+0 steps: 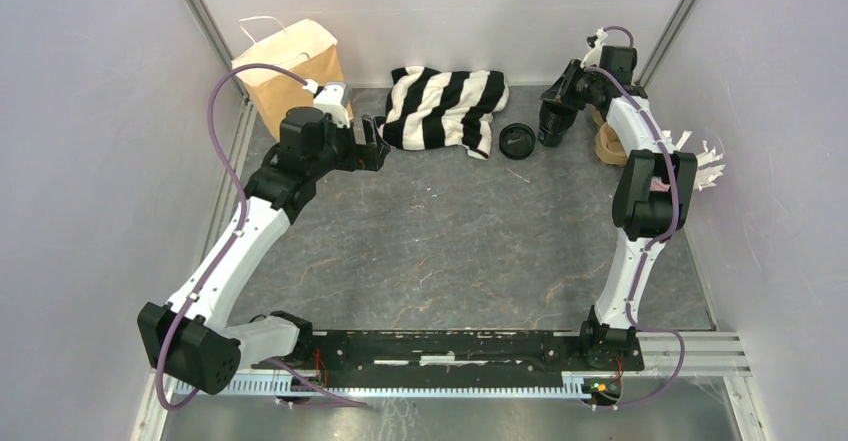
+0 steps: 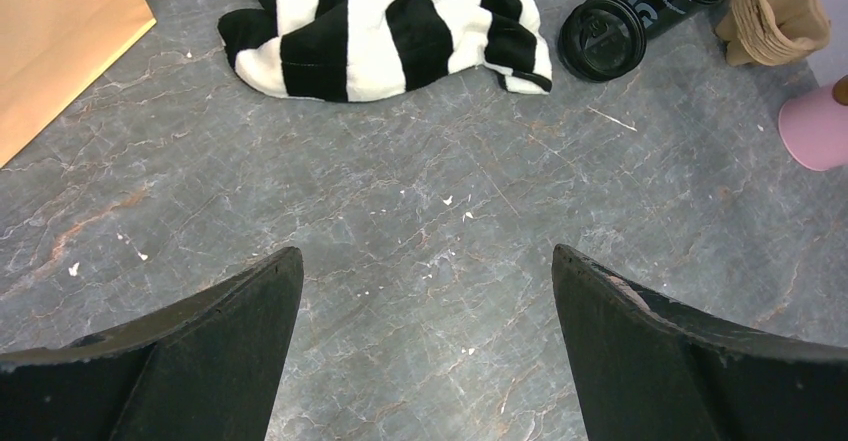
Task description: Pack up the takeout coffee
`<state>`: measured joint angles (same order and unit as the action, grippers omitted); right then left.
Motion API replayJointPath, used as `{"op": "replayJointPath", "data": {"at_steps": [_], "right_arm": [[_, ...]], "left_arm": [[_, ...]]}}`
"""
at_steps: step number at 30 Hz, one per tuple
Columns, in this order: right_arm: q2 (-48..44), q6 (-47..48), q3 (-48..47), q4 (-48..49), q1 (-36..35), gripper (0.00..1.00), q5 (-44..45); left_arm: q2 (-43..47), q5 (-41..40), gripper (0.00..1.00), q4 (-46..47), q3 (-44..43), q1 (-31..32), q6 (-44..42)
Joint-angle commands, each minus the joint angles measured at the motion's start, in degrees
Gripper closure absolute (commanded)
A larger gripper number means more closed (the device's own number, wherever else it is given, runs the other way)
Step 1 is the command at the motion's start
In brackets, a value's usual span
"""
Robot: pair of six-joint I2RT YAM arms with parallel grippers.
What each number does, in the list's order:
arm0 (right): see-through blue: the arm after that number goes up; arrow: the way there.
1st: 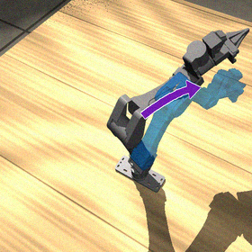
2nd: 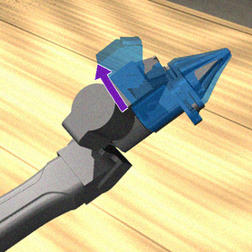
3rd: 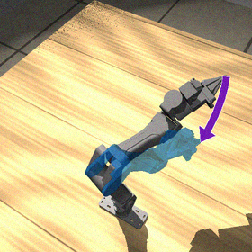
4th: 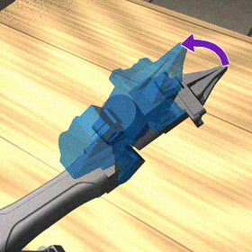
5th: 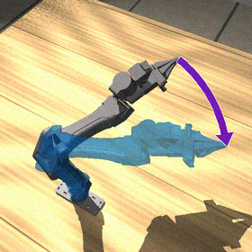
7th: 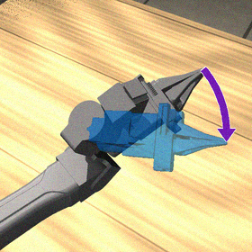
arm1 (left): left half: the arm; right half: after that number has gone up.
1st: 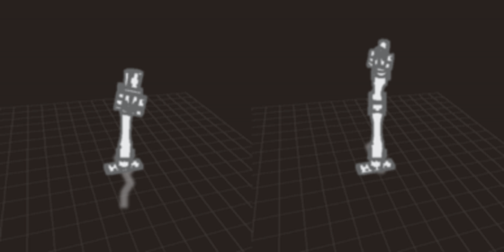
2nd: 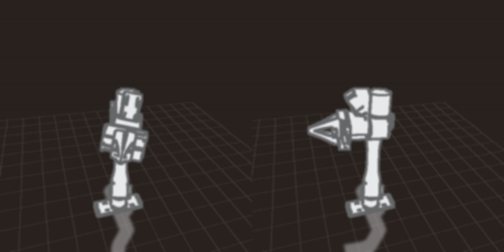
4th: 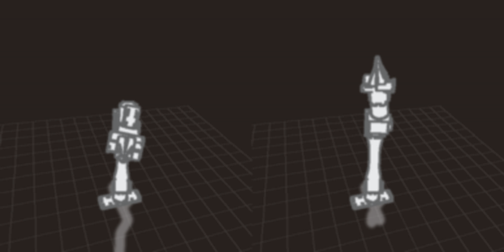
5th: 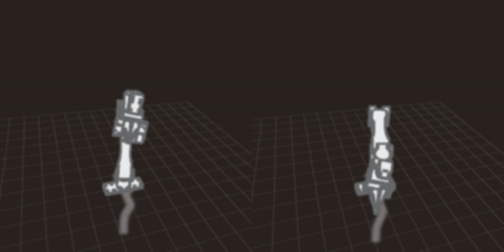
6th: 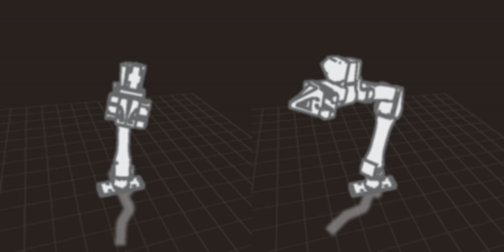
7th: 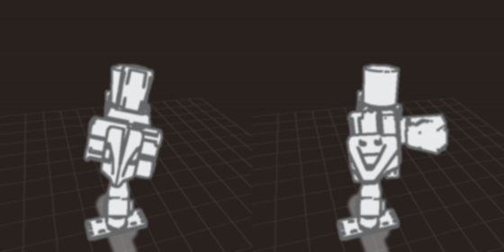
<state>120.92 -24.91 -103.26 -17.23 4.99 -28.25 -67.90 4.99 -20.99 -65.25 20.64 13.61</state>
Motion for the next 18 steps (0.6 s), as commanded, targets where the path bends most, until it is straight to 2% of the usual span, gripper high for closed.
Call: {"op": "replayJointPath", "data": {"at_steps": [1, 11, 18], "right_arm": [[0.5, -0.5, 0.1, 2.6, 0.2, 0.77, -1.1], [-0.3, 0.3, -0.1, 2.0, 0.3, 0.85, 0.0], [-1.2, 0.6, -1.2, 0.4, 0.3, 0.95, 1.4]], "left_arm": [[-0.3, -0.4, 0.0, 0.5, -2.5, 0.2, -2.6], [-0.6, -0.6, 0.0, 0.6, -2.7, 0.1, -2.6], [-0.9, -0.4, 0.0, 0.7, -2.9, 0.2, -2.6]]}}
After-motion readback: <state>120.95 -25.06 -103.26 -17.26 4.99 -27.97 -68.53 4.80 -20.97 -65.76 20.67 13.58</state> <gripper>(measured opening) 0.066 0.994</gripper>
